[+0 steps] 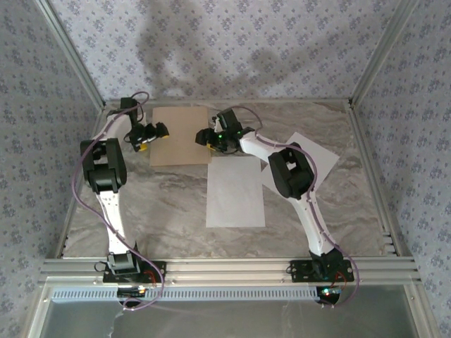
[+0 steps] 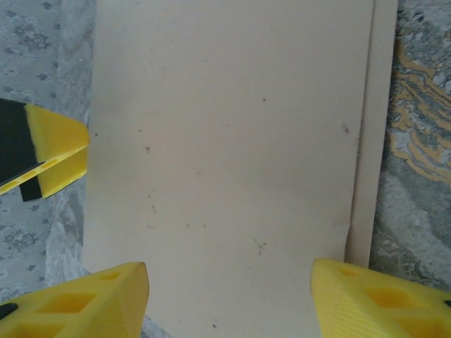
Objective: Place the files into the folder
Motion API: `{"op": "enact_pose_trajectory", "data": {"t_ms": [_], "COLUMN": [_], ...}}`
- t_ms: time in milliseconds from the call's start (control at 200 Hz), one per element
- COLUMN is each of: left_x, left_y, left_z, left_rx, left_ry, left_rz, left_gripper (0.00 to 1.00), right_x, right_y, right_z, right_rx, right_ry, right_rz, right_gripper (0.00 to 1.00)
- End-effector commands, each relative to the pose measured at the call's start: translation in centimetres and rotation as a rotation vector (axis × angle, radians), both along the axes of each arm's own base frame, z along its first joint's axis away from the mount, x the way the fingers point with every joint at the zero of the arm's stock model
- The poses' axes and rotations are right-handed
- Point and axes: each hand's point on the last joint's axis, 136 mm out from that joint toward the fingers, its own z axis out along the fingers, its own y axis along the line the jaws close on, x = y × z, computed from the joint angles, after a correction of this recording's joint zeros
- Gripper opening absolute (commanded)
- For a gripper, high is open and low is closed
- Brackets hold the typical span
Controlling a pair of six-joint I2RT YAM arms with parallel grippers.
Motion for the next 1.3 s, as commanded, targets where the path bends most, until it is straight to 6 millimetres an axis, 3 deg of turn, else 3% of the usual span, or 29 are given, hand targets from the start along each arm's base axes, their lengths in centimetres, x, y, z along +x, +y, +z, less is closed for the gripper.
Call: {"op": "enact_pose_trajectory", "data": {"t_ms": [0, 220, 640, 974, 1294], "left_x": [0.6, 0.7, 0.4, -0.7, -1.1], "left_y": [-0.2, -0.4, -1.4, -2.3, -3.8], "left_z": [0.7, 1.0, 0.5, -0.5, 1.1], "left_rx": [-0.024, -0.039, -0.088, -0.125, -0.193], "left_ry": [-0.013, -0.016, 0.007, 0.043, 0.011], "left_rz": [-0.002, -0.008, -0.033, -0.057, -0.085], "left_gripper": [1.0, 0.99, 0.99, 0.98, 0.96], "right_x": [-0.3, -0.7, -1.5, -1.7, -2.2], "right_y": [-0.3, -0.8, 0.5, 2.6, 2.8], "right_z": [-1.7, -2.1, -2.3, 2.7, 8.3], "right_rx": [-0.078, -0.147, -0.105, 0.101, 0.21], "right_ry": [0.027, 0.02, 0.031, 0.006, -0.05], "right_rz": [-0.007, -0.021, 0.022, 0.09, 0.116], "right_gripper": [0.64, 0.64, 0.66, 0.69, 0.67]}}
